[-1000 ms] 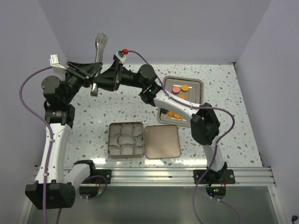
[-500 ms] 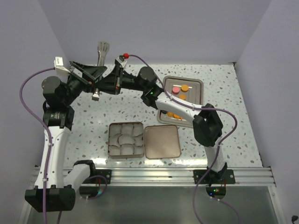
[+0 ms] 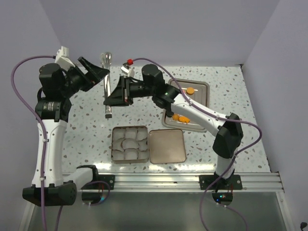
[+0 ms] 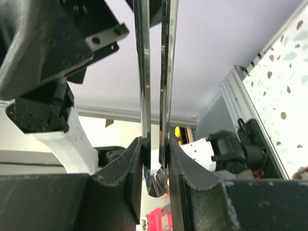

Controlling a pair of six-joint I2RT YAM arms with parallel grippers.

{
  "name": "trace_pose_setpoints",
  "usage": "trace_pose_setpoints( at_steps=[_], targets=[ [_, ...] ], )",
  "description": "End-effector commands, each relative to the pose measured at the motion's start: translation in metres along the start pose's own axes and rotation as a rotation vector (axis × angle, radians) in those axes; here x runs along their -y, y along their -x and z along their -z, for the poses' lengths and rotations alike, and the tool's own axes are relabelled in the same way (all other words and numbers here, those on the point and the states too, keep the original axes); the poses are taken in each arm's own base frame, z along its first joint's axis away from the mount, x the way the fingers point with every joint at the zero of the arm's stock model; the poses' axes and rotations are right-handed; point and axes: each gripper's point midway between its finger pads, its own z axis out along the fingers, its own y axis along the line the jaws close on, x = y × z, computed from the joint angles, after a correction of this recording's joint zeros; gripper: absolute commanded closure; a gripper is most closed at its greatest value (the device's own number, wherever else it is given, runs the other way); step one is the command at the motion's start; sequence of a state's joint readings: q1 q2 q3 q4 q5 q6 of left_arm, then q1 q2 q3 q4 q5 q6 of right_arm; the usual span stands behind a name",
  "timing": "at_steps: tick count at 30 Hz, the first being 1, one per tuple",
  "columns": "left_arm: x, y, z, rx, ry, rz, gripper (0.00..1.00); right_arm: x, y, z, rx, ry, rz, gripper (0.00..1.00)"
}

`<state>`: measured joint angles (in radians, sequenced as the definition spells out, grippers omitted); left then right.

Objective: Pack the cookies

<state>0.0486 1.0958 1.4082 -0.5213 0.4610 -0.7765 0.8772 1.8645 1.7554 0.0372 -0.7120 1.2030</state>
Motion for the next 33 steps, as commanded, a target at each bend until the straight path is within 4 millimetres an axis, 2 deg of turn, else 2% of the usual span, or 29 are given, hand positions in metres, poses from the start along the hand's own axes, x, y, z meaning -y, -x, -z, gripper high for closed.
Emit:
trace_pose_setpoints(
  at_steps=[1, 5, 9, 10, 15, 20, 23, 24, 27, 30, 33],
  targets=[
    [-0.010, -0.004, -0.002, -0.024, 0.032, -0.063, 0.19, -0.025, -0.014, 0.016, -0.046, 0.013, 0.078, 1.00],
    [-0.007, -0.012, -0.008, -0.035, -0.035, -0.051, 0.23, -0.030, -0.016, 0.017, -0.063, 0.029, 0.084, 1.00],
    [0.012, -0.019, -0.007, -0.054, -0.171, -0.031, 0.39, -0.033, -0.018, 0.015, -0.092, 0.055, 0.080, 1.00],
    [0.016, -0.020, -0.006, -0.053, -0.192, -0.015, 0.47, -0.032, -0.019, 0.013, -0.098, 0.060, 0.077, 1.00],
    [0.022, -0.024, -0.005, -0.050, -0.252, 0.001, 0.73, -0.039, -0.018, 0.012, -0.110, 0.100, 0.083, 1.00],
    [0.026, -0.023, -0.001, -0.042, -0.259, 0.030, 0.83, -0.037, -0.020, 0.012, -0.115, 0.101, 0.072, 1.00],
    [0.030, -0.020, 0.002, -0.021, -0.264, 0.063, 0.85, -0.035, -0.016, 0.011, -0.100, 0.103, 0.067, 0.84],
    [0.032, -0.018, 0.005, -0.010, -0.269, 0.070, 0.86, -0.035, -0.016, 0.008, -0.099, 0.110, 0.069, 0.73],
    [0.036, -0.015, 0.008, 0.011, -0.279, 0.112, 0.88, -0.037, -0.011, 0.006, -0.085, 0.127, 0.065, 0.60],
    [0.036, -0.011, 0.012, 0.045, -0.265, 0.157, 0.89, -0.042, -0.006, 0.002, -0.069, 0.149, 0.063, 0.52],
    [0.036, -0.010, 0.016, 0.073, -0.268, 0.195, 0.90, -0.047, 0.003, -0.001, -0.040, 0.170, 0.064, 0.50]
  ],
)
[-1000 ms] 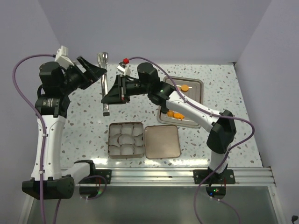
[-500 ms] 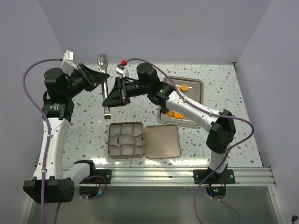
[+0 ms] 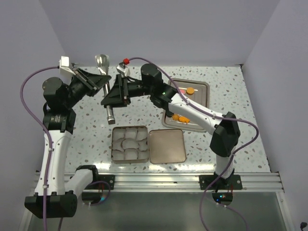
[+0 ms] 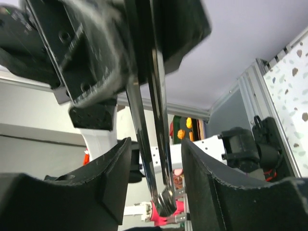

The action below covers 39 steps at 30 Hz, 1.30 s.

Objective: Pack the cookies

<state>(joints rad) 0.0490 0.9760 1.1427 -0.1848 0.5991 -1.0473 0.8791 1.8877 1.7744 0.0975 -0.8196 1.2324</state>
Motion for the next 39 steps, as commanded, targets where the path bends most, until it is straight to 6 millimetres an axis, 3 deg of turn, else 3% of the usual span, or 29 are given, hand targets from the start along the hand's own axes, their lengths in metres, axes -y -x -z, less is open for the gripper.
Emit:
trace_pose_setpoints(
  at_steps=[1, 8, 18, 28, 30, 31, 32, 34, 39],
  targets=[
    [0.018, 0.009, 0.006, 0.070, -0.066, 0.039, 0.90, -0.036, 0.016, -0.003, 0.053, 0.098, 0.064, 0.50],
    [0.021, 0.012, 0.015, 0.152, -0.121, 0.111, 0.89, -0.043, 0.029, -0.013, 0.085, 0.184, 0.024, 0.52],
    [0.021, 0.029, 0.018, 0.259, -0.108, 0.146, 0.88, -0.040, 0.016, -0.005, 0.077, 0.179, 0.009, 0.63],
    [0.011, 0.031, 0.023, 0.291, -0.049, 0.157, 0.83, -0.040, 0.017, -0.003, 0.091, 0.166, 0.013, 0.69],
    [0.006, 0.028, 0.024, 0.276, -0.008, 0.141, 0.66, -0.041, 0.016, -0.002, 0.088, 0.159, 0.015, 0.73],
    [0.002, 0.026, 0.022, 0.260, 0.015, 0.134, 0.49, -0.038, 0.019, 0.001, 0.095, 0.138, 0.013, 0.75],
    [0.005, 0.027, 0.023, 0.256, 0.027, 0.117, 0.40, -0.037, 0.021, 0.003, 0.100, 0.126, 0.014, 0.76],
    [-0.009, 0.019, 0.023, 0.219, 0.098, 0.111, 0.24, -0.031, 0.027, 0.009, 0.118, 0.097, 0.016, 0.77],
    [-0.025, 0.008, 0.028, 0.189, 0.163, 0.101, 0.07, -0.021, 0.036, 0.031, 0.145, 0.028, 0.021, 0.78]
  ],
)
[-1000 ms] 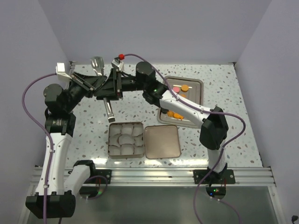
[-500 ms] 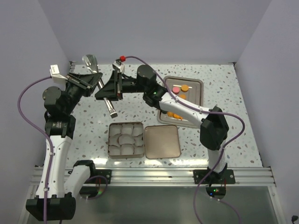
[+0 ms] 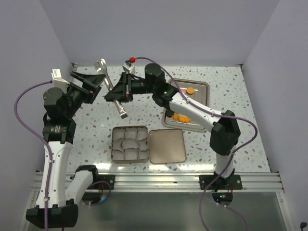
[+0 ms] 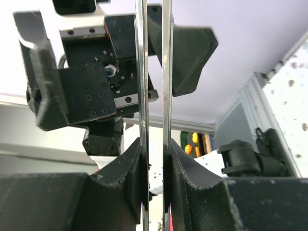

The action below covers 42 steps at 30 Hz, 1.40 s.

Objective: Pack the cookies

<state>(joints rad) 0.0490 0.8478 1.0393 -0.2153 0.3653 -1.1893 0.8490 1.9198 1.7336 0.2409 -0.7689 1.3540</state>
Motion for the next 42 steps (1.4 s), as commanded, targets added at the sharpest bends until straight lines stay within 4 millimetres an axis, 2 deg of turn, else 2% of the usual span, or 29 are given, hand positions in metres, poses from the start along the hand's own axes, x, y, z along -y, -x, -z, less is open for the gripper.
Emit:
trace_pose_setpoints(
  at_steps=[1, 2, 3, 4, 5, 6, 7, 8, 10, 11, 12, 13, 15, 19, 21, 25, 34, 42],
  targets=[
    [-0.007, -0.002, 0.009, -0.005, 0.058, -0.054, 0.04, -0.032, 0.015, 0.036, 0.063, -0.012, 0.097, 0.78],
    [-0.006, -0.001, 0.013, 0.004, 0.061, -0.066, 0.04, -0.022, 0.016, 0.043, 0.063, -0.066, 0.071, 0.78],
    [-0.011, -0.002, 0.016, 0.000, 0.089, -0.086, 0.02, -0.025, 0.019, 0.053, 0.075, -0.089, 0.087, 0.78],
    [-0.014, 0.000, 0.019, 0.015, 0.109, -0.100, 0.01, -0.002, 0.021, 0.070, 0.074, -0.202, 0.063, 0.78],
    [-0.018, 0.000, 0.023, 0.009, 0.139, -0.128, 0.00, 0.008, 0.025, 0.081, 0.095, -0.265, 0.061, 0.78],
    [-0.020, 0.000, 0.025, 0.009, 0.157, -0.143, 0.00, 0.008, 0.026, 0.096, 0.111, -0.316, 0.074, 0.78],
    [-0.023, 0.002, 0.027, 0.014, 0.175, -0.163, 0.00, 0.022, 0.035, 0.117, 0.129, -0.392, 0.118, 0.78],
    [-0.028, 0.000, 0.031, 0.000, 0.203, -0.192, 0.00, 0.048, 0.028, 0.140, 0.134, -0.535, 0.050, 0.78],
    [-0.035, -0.002, 0.035, -0.012, 0.235, -0.220, 0.00, 0.067, 0.031, 0.182, 0.155, -0.701, 0.090, 0.78],
    [-0.039, -0.004, 0.039, -0.020, 0.244, -0.247, 0.00, 0.085, 0.013, 0.206, 0.120, -0.819, 0.025, 0.77],
    [-0.043, -0.008, 0.044, -0.027, 0.256, -0.252, 0.00, 0.105, 0.005, 0.239, 0.113, -0.969, 0.009, 0.77],
    [-0.050, -0.011, 0.045, -0.041, 0.272, -0.255, 0.00, 0.112, 0.008, 0.249, 0.126, -1.011, 0.027, 0.77],
    [-0.062, -0.020, 0.051, -0.060, 0.284, -0.256, 0.00, 0.138, -0.009, 0.281, 0.082, -1.164, -0.013, 0.76],
    [-0.077, -0.038, 0.058, -0.110, 0.278, -0.242, 0.00, 0.162, -0.030, 0.323, 0.013, -1.359, -0.072, 0.68],
    [-0.083, -0.043, 0.059, -0.128, 0.290, -0.241, 0.00, 0.170, -0.034, 0.331, -0.014, -1.402, -0.081, 0.63],
    [-0.084, -0.047, 0.063, -0.145, 0.285, -0.255, 0.00, 0.181, -0.038, 0.347, -0.064, -1.484, -0.114, 0.58],
    [-0.090, -0.048, 0.073, -0.153, 0.311, -0.301, 0.00, 0.196, -0.024, 0.356, -0.100, -1.550, -0.130, 0.53],
    [-0.093, -0.048, 0.074, -0.161, 0.322, -0.332, 0.00, 0.207, -0.005, 0.353, -0.095, -1.570, -0.122, 0.50]
  ],
)
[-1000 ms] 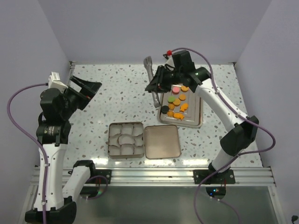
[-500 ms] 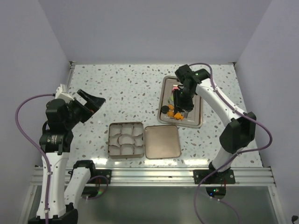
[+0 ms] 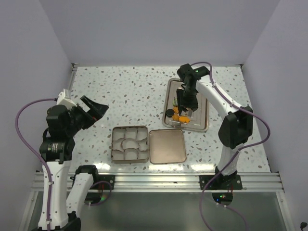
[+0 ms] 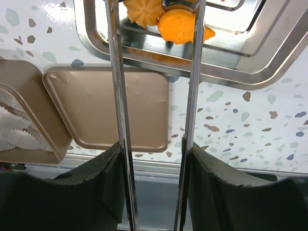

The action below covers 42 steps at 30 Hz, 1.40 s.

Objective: Pack the cookies

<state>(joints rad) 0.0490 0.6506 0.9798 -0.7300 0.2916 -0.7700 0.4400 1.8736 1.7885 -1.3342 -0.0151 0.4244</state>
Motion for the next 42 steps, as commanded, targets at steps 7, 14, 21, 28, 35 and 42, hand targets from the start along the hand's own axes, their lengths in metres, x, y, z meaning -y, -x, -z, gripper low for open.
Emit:
trace_pose_setpoints(
  at_steps=[7, 14, 21, 28, 35, 42],
  targets=[
    [-0.001, 0.003, -0.001, -0.006, 0.009, -0.057, 0.00, 0.004, 0.016, -0.009, -0.021, -0.062, 0.011, 0.50],
    [-0.001, 0.002, -0.002, -0.012, 0.011, -0.069, 0.00, -0.003, 0.026, -0.027, -0.047, -0.053, 0.009, 0.50],
    [-0.002, 0.003, -0.002, -0.010, 0.018, -0.076, 0.00, -0.006, 0.028, -0.036, -0.052, -0.044, 0.004, 0.53],
    [-0.003, 0.002, -0.001, -0.008, 0.020, -0.077, 0.00, -0.014, 0.021, -0.039, -0.078, 0.003, -0.003, 0.65],
    [-0.004, 0.001, 0.000, -0.008, 0.022, -0.076, 0.00, -0.014, 0.021, -0.033, -0.068, 0.011, -0.007, 0.75],
    [-0.002, 0.004, 0.000, -0.004, 0.020, -0.077, 0.00, -0.018, 0.025, -0.016, -0.033, 0.032, -0.007, 0.81]
  ],
)
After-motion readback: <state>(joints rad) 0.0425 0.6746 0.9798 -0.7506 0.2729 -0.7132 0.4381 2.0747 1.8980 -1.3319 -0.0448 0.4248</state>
